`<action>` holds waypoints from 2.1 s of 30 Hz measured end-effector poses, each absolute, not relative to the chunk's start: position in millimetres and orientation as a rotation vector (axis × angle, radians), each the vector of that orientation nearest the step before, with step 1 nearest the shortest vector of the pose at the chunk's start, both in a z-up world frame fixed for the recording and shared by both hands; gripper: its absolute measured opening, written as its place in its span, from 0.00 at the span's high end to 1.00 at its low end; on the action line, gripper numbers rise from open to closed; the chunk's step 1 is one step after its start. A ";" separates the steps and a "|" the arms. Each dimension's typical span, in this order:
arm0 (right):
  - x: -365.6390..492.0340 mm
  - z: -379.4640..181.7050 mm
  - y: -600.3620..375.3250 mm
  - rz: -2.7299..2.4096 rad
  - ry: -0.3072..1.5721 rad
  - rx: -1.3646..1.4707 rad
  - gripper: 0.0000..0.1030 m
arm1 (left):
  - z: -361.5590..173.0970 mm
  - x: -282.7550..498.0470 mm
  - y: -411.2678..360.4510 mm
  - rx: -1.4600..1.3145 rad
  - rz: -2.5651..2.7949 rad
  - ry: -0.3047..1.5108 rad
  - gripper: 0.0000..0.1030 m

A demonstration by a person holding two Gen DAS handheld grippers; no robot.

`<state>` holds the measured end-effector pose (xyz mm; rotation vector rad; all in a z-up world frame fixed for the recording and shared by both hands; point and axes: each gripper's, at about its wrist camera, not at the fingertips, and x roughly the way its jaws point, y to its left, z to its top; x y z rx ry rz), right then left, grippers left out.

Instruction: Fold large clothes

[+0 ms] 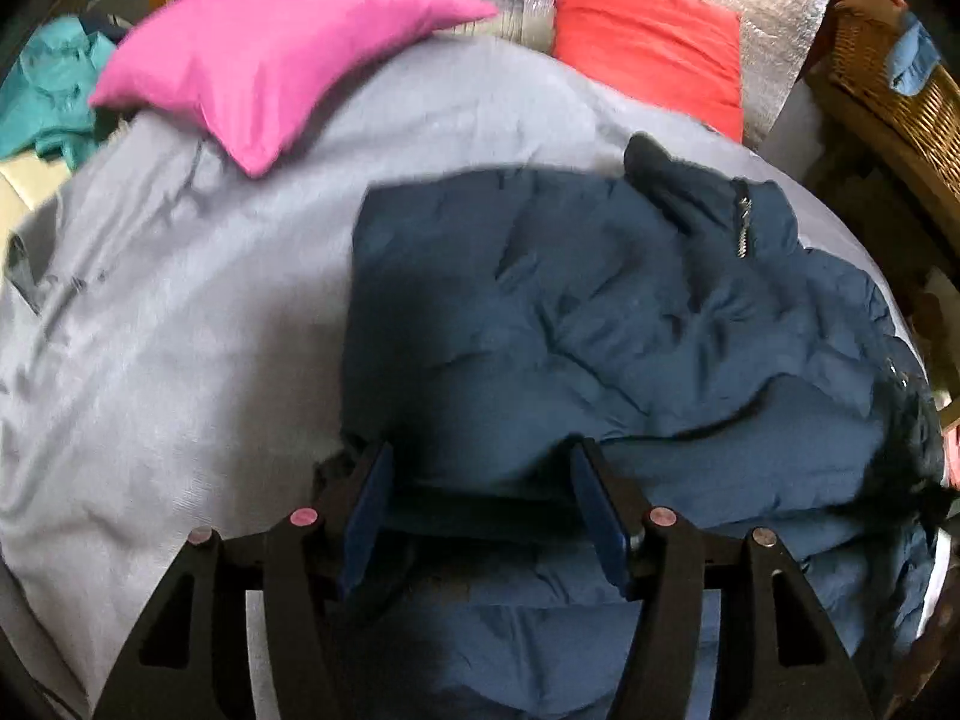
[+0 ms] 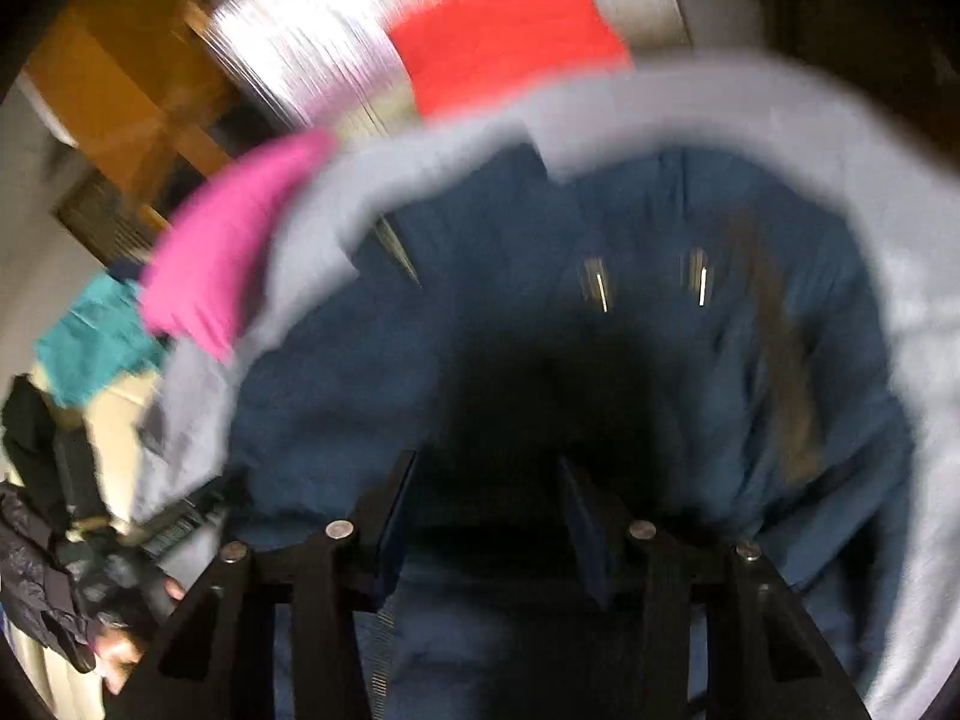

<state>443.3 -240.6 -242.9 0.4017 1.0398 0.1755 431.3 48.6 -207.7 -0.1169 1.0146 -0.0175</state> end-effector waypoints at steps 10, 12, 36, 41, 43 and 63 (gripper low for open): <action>432.4 -218.3 -227.9 0.254 0.966 0.388 0.49 | -181.0 417.9 32.5 -0.081 -0.079 0.918 0.38; 435.3 -221.4 -217.3 0.246 0.980 0.349 0.48 | -190.5 418.5 20.0 0.011 -0.057 0.950 0.36; 402.4 -277.1 -263.4 0.329 1.059 0.961 0.26 | -214.4 399.9 -4.5 -0.204 -0.337 1.204 0.34; 422.4 -277.8 -264.0 0.238 0.957 1.011 0.26 | -214.0 406.6 12.1 -0.327 -0.296 1.174 0.34; 422.9 -275.6 -259.8 0.211 0.920 0.974 0.53 | -207.5 407.1 15.0 -0.305 -0.249 1.121 0.34; 398.8 -276.0 -301.3 0.172 0.809 1.058 0.37 | -212.7 407.6 -11.8 0.030 -0.105 1.053 0.34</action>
